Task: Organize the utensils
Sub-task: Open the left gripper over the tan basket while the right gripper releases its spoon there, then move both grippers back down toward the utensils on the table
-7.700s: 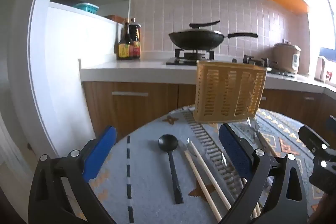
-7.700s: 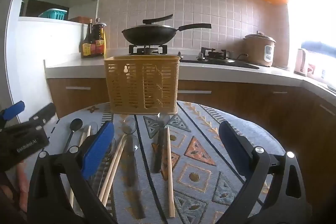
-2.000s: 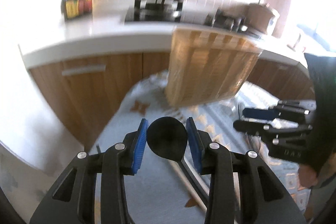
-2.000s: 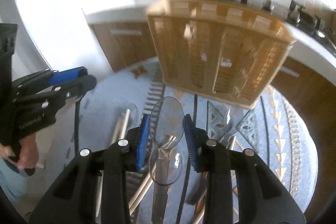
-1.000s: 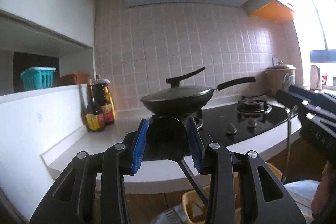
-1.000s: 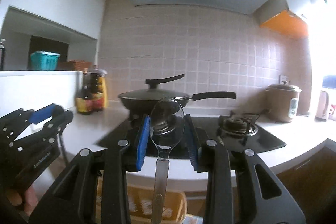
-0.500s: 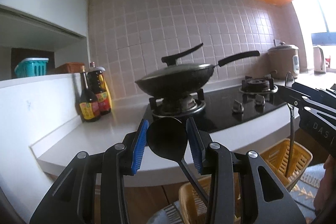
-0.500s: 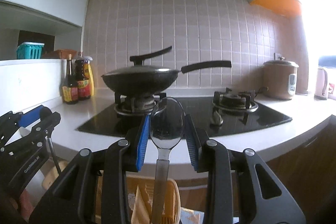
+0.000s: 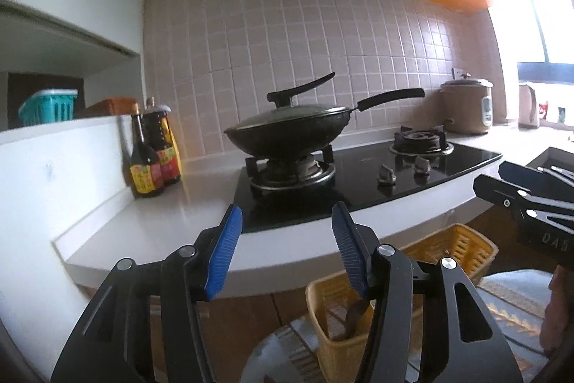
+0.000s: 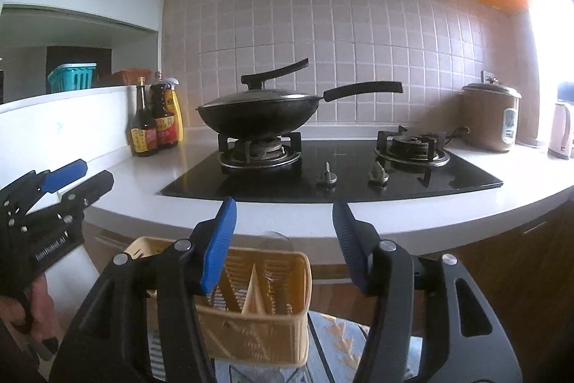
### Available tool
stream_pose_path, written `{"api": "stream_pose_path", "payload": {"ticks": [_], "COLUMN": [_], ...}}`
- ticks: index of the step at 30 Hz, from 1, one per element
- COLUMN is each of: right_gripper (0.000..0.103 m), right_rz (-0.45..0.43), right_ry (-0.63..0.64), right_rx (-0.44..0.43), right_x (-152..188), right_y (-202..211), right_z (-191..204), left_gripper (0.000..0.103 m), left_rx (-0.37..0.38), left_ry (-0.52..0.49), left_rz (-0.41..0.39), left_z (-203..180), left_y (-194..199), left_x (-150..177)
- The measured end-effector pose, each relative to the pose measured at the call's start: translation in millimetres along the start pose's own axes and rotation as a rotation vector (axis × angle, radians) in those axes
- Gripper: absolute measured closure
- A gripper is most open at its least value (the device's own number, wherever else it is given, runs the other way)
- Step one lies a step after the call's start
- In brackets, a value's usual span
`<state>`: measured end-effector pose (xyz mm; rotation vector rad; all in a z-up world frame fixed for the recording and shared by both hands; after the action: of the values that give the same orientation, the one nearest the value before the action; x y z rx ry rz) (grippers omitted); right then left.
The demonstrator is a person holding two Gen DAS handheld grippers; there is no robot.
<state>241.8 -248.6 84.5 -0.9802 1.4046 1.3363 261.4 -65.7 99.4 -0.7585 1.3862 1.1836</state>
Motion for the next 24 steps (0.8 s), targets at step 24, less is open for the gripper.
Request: {"api": "stream_pose_path", "payload": {"ticks": [24], "right_gripper": [0.051], "right_rz": [0.779], "right_ry": [0.009], "right_rx": [-0.144], "right_x": [131], "right_y": [75], "right_z": [9], "left_gripper": [0.053], "left_rx": [0.278], "left_ry": [0.370], "left_rz": [0.602], "left_z": [25], "left_y": [86], "left_x": [136]}}
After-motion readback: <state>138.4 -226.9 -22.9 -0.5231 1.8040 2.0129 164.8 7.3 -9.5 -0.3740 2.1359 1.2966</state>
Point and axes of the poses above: each gripper's, at about its wrist camera, not at the fingertips, and y roughly against the way its jaws point, z to its left, x to its underside, the point moved 8 cm from there along -y, roughly the way its jaws point, and after that the axes turned 8 degrees about x, right-handed, at the moved point
